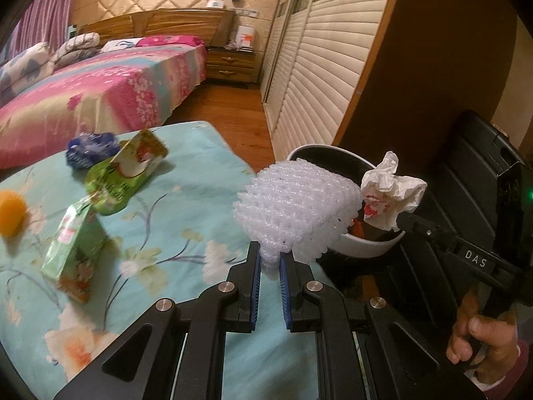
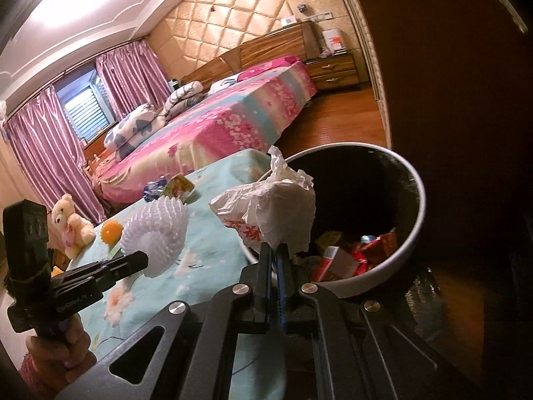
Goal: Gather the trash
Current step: 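Carry the foam net and tissue over the bin with both tools, then open both tools to drop the foam net and tissue into the bin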
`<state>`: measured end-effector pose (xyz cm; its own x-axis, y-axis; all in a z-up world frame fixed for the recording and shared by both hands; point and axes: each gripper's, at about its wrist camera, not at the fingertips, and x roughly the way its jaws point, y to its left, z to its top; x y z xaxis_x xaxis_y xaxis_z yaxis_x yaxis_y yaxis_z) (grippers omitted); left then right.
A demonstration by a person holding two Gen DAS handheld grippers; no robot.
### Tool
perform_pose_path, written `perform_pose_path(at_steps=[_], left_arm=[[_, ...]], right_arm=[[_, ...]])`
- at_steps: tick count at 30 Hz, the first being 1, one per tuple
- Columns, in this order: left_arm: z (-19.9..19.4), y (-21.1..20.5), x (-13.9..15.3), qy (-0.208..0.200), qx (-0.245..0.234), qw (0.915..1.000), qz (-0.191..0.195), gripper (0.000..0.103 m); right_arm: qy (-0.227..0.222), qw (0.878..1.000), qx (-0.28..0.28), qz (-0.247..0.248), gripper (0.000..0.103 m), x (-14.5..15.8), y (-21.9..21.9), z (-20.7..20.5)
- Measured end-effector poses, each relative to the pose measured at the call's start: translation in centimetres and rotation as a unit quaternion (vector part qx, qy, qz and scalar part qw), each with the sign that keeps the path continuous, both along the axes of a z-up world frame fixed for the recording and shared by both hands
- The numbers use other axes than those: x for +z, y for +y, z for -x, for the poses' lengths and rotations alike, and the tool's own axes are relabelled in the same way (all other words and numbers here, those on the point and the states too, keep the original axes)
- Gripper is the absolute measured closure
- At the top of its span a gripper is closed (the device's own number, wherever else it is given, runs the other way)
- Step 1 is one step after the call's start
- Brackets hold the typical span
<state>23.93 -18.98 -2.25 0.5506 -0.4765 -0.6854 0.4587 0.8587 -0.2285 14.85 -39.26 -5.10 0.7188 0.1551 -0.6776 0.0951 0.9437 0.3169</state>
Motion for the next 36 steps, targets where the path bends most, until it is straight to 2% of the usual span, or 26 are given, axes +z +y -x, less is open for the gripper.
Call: perform_pose_path(at_steps=[17, 33, 36], left_arm=[[-3.7, -5.8, -0.2, -0.004, -0.037, 0.9991, -0.018, 0.094], [-5.5, -9.7, -0.8, 0.005, -0.062, 0.9970, -0.046, 0.093], [-5.8, -10.0, -0.8, 0.013, -0.064, 0.9970, -0.043, 0.088]], right_arm=[[0.015, 0.999, -0.028, -0.004, 0.100, -0.5, -3.4, -0.5], [0.035, 0.998, -0.038, -0.020, 0.100, -1.0, -5.1, -1.5], [0.044, 0.998, -0.039, -0.025, 0.095, -1.1, -5.5, -2.0]])
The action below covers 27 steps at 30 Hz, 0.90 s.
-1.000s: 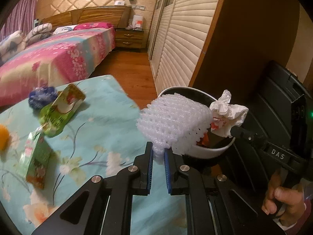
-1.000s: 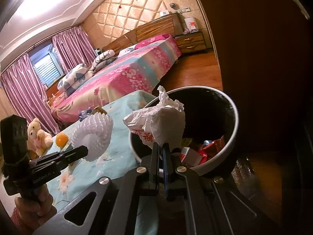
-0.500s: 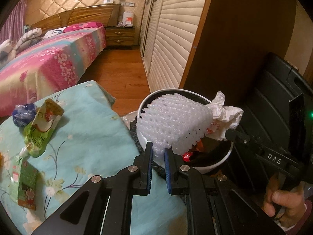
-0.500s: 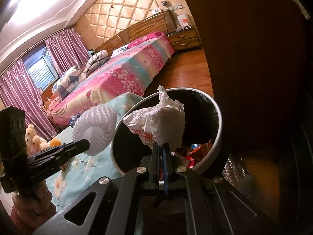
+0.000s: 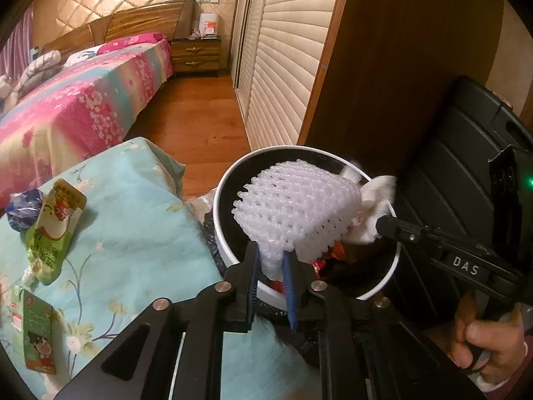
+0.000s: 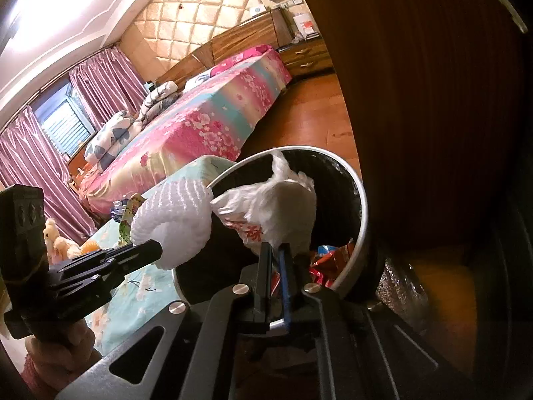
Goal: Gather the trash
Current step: 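Open both tools to drop the foam net and tissue into the bin, then move both open tools back toward the orange foam net and green carton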
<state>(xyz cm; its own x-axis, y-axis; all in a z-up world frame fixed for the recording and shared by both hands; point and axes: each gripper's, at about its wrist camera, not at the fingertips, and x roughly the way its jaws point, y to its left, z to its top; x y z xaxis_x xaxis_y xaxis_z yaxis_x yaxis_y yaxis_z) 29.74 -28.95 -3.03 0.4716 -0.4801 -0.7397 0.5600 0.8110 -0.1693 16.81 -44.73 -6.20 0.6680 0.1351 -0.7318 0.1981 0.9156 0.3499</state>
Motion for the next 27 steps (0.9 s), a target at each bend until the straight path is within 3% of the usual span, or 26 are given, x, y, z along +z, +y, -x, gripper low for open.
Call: perform_pose_path(at_steps=[6, 8, 11, 15, 19, 27], left_arm=[[0.1, 0.2, 0.0, 0.002, 0.003, 1.0000, 0.005, 0.069], [0.4, 0.6, 0.0, 0.000, 0.007, 0.9999, 0.008, 0.057], [1.0, 1.5, 0.0, -0.001, 0.012, 0.9999, 0.012, 0.055], [1.8, 3.1, -0.1, 0.001, 0.026, 0.9994, 0.021, 0.053], [2.8, 5.5, -0.3, 0.005, 0.050, 0.9981, 0.035, 0.053], [5.0, 10.4, 0.1, 0.002, 0.093, 0.9940, 0.058, 0.052]], right_arm=[[0.003, 1.000, -0.005, 0.000, 0.093, 0.2, -0.3, -0.1], [0.002, 1.000, -0.007, -0.001, 0.084, 0.3, -0.2, 0.0], [-0.006, 1.000, -0.010, -0.008, 0.061, 0.4, 0.0, 0.3], [-0.012, 1.000, -0.011, -0.011, 0.057, 0.5, 0.4, 0.7], [-0.021, 1.000, -0.012, -0.015, 0.043, 0.8, 1.2, 1.1], [-0.033, 0.999, 0.005, -0.017, 0.036, 1.5, 4.4, 1.1]])
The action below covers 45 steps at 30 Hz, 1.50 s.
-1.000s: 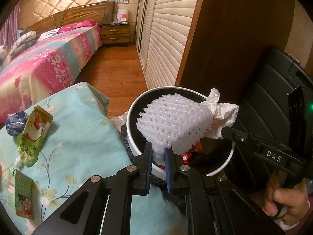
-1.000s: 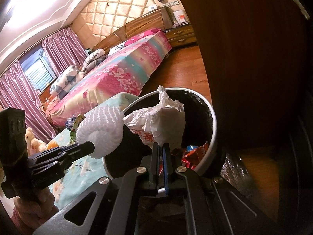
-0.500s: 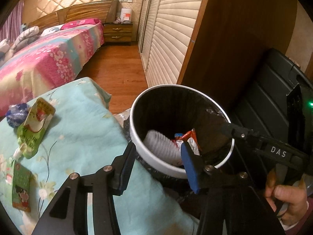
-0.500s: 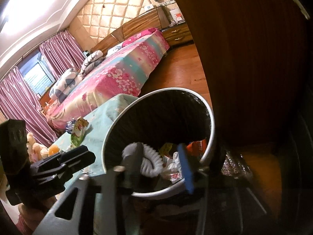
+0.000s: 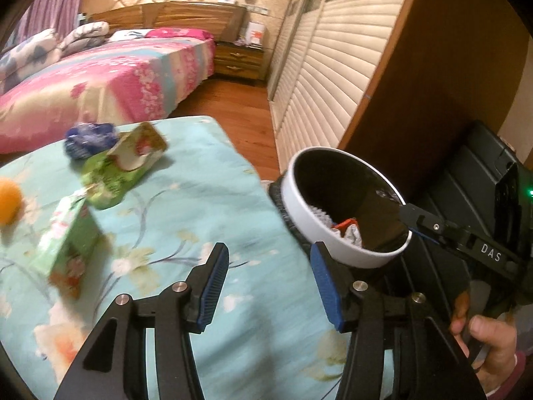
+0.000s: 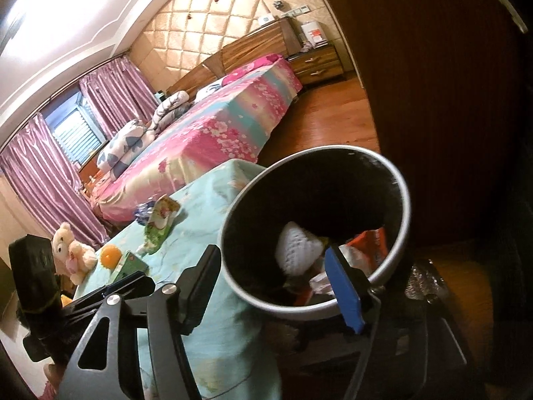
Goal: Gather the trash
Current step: 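Move both open tools back toward the orange foam net and green carton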
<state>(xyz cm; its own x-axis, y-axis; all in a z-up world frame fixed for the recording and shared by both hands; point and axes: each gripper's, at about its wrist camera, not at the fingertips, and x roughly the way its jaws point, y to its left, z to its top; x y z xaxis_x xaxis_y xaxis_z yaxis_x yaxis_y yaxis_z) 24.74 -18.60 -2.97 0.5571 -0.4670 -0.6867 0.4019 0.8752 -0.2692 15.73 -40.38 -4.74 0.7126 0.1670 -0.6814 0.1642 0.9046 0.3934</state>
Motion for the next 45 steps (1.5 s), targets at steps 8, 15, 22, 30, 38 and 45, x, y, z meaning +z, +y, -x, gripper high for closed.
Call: perform_pose_path(at_steps=[8, 15, 22, 30, 38, 45], left_arm=[[2.1, 5.2, -0.1, 0.004, 0.050, 0.9987, 0.007, 0.051], [3.7, 9.0, 0.1, 0.005, 0.087, 0.9961, 0.007, 0.051], [4.3, 12.5, -0.2, 0.010, 0.121, 0.9926, 0.008, 0.051], [5.1, 16.4, -0.8, 0.017, 0.162, 0.9866, 0.003, 0.051], [5.3, 20.4, -1.0, 0.019, 0.205, 0.9785, -0.002, 0.051], [4.5, 23.0, -1.5, 0.023, 0.226, 0.9738, -0.007, 0.051]], right_arm=[[-0.001, 0.999, 0.038, -0.002, 0.032, -0.3, 4.3, -0.4], [0.010, 0.997, 0.075, -0.011, 0.031, -1.1, 8.0, -1.0], [0.019, 0.995, 0.101, -0.015, 0.031, -1.7, 11.0, -1.3], [0.028, 0.992, 0.124, -0.019, 0.029, -2.3, 14.2, -1.6], [0.035, 0.987, 0.158, -0.017, 0.026, -2.7, 18.7, -2.5], [0.041, 0.983, 0.180, -0.014, 0.025, -3.3, 22.4, -3.6]])
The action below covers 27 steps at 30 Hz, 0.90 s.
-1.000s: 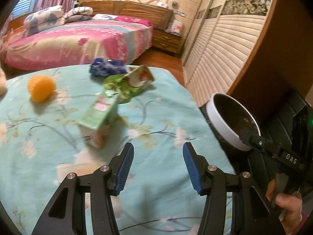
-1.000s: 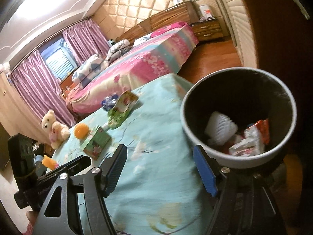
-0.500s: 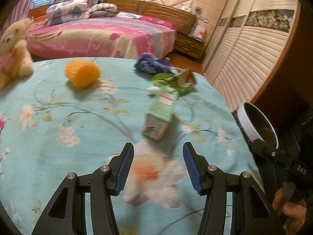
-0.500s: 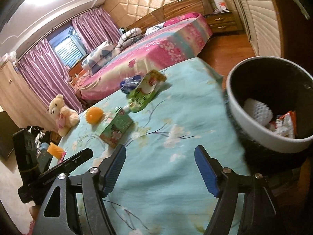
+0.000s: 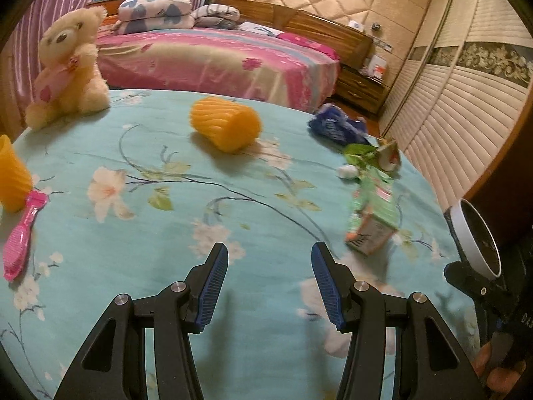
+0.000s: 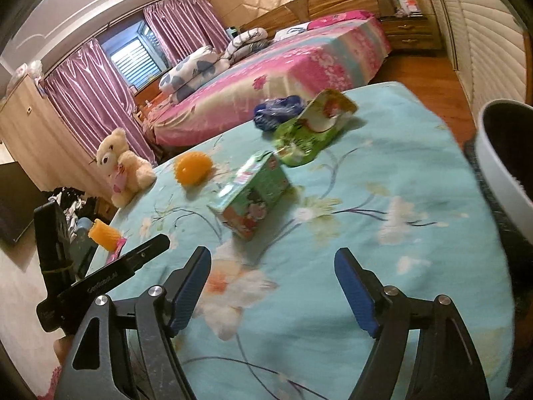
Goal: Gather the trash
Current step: 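Move both open tools back toward the orange foam net and green carton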
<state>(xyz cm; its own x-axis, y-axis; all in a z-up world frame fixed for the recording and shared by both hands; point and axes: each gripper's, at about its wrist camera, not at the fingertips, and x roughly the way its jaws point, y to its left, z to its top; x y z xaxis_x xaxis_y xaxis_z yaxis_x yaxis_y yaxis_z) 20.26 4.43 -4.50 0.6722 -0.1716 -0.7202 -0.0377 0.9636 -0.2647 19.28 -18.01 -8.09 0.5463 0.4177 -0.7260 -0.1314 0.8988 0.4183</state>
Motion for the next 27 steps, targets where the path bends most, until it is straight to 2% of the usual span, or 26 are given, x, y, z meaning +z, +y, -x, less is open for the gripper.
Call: perform_pose_path(at_steps=[15, 27], left_arm=[[-4.0, 3.8, -1.1, 0.003, 0.009, 1.0000, -0.001, 0.048], [-11.0, 4.5, -1.6, -0.004, 0.017, 0.9997, -0.016, 0.045]], right_arm=[[0.011, 1.000, -0.005, 0.010, 0.024, -1.6, 5.1, -2.1], [0.000, 0.999, -0.017, 0.031, 0.024, -2.0, 6.8, -4.6]])
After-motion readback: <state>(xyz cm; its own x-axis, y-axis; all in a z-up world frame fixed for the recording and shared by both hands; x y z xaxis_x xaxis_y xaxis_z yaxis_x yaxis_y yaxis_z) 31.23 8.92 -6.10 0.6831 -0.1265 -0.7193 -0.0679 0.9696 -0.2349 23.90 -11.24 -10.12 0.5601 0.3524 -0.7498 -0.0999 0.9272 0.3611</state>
